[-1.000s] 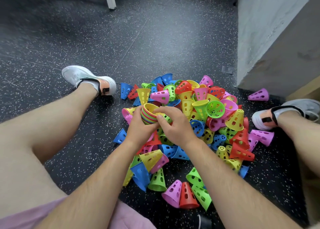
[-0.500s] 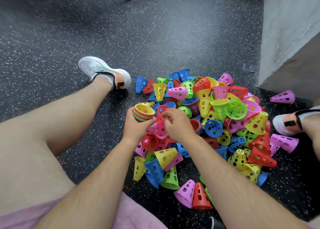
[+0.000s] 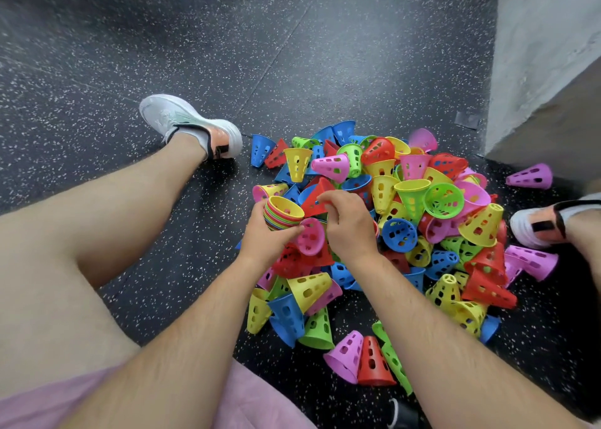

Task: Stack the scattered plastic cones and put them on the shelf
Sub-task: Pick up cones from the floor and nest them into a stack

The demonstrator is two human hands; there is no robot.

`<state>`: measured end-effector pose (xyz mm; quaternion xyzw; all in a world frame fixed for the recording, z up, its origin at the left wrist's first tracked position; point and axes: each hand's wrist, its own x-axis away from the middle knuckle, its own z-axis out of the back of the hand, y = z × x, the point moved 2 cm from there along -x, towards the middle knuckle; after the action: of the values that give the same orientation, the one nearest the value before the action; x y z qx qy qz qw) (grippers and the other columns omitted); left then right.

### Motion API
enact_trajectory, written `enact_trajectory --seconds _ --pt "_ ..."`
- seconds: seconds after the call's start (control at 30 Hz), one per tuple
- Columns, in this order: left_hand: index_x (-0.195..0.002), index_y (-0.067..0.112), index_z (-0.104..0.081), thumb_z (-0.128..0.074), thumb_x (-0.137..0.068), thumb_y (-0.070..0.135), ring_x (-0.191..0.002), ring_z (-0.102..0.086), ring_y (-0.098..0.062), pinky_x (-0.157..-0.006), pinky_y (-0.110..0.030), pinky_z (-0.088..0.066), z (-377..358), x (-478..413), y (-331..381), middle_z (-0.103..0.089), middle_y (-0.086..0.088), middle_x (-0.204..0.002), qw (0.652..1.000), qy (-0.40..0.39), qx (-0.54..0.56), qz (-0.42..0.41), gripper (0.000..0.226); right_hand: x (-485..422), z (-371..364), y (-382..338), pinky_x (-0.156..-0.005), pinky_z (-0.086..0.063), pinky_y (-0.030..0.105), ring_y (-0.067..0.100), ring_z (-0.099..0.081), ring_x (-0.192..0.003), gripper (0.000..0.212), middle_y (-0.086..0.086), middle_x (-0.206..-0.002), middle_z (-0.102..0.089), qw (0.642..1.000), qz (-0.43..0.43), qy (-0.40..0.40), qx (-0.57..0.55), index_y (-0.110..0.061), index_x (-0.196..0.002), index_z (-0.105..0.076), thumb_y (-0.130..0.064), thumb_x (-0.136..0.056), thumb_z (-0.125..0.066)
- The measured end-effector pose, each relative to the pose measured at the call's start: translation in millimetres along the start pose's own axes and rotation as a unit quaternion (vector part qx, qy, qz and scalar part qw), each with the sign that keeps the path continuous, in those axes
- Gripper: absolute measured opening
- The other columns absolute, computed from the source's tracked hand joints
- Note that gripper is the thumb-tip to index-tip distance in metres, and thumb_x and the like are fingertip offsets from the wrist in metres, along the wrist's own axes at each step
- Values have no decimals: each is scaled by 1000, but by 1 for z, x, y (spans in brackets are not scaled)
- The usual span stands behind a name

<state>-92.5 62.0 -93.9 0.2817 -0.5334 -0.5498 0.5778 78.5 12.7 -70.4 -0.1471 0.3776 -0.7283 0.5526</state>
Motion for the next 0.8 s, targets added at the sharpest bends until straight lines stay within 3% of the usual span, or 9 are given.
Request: enact_trajectory --seconds 0.13,0.2,0.27,0.5,0.67,0.73,0.8 --pt "-125 20 -55 -94 -71 12 -88 -67 4 -87 -22 -52 -7 4 5 -70 9 -103 1000 -25 0 -10 67 -7 16 -5 -79 -42 26 16 -55 -95 38 -1 -101 -65 998 -28 56 -25 -20 -134 -58 -8 -98 -54" --pt "-124 18 -55 -95 -71 17 -91 -67 -2 -84 -17 -51 -11 7 9 -71 6 -104 999 -39 -2 -13 67 -12 22 -9 -80 -37 20 16 -54 -95 39 2 -102 -68 997 3 81 -20 -17 -135 -60 -8 -97 -55" --pt "-122 17 -55 -95 -72 17 -85 -66 6 -74 -6 -47 -14 12 14 -70 7 -102 999 -49 -7 -17 63 -14 26 -12 -86 -40 21 17 -53 -99 33 3 -104 -70 995 46 84 -19 -12 -128 -65 -7 -97 -55" --pt "-117 23 -54 -91 -74 5 -70 -61 16 -64 -4 -46 -16 18 22 -65 8 -99 998 -54 -8 -29 59 0 20 -19 -94 -42 29 21 -54 -104 22 0 -103 -67 994 112 17 4 -15 -115 -72 -10 -97 -58" --pt "-114 23 -55 -88 -77 5 -66 -61 14 -63 -7 -48 -14 21 24 -66 7 -95 998 -51 -8 -31 54 13 16 -20 -85 -49 27 13 -54 -96 19 0 -99 -55 995 71 -28 -63 -17 -112 -72 -14 -97 -59" --pt "-117 19 -55 -88 -77 5 -67 -62 13 -63 -8 -48 -14 21 22 -67 4 -96 998 -51 -10 -31 54 18 15 -23 -89 -48 21 5 -53 -99 20 -1 -104 -56 992 59 -64 -87 -15 -114 -70 -12 -97 -59" --pt "-120 19 -55 -91 -75 9 -72 -64 9 -64 -10 -50 -13 20 21 -69 3 -99 998 -53 -8 -28 58 21 14 -22 -93 -49 23 5 -54 -103 23 -3 -109 -56 991 42 -83 -91 -16 -118 -65 -11 -97 -57"
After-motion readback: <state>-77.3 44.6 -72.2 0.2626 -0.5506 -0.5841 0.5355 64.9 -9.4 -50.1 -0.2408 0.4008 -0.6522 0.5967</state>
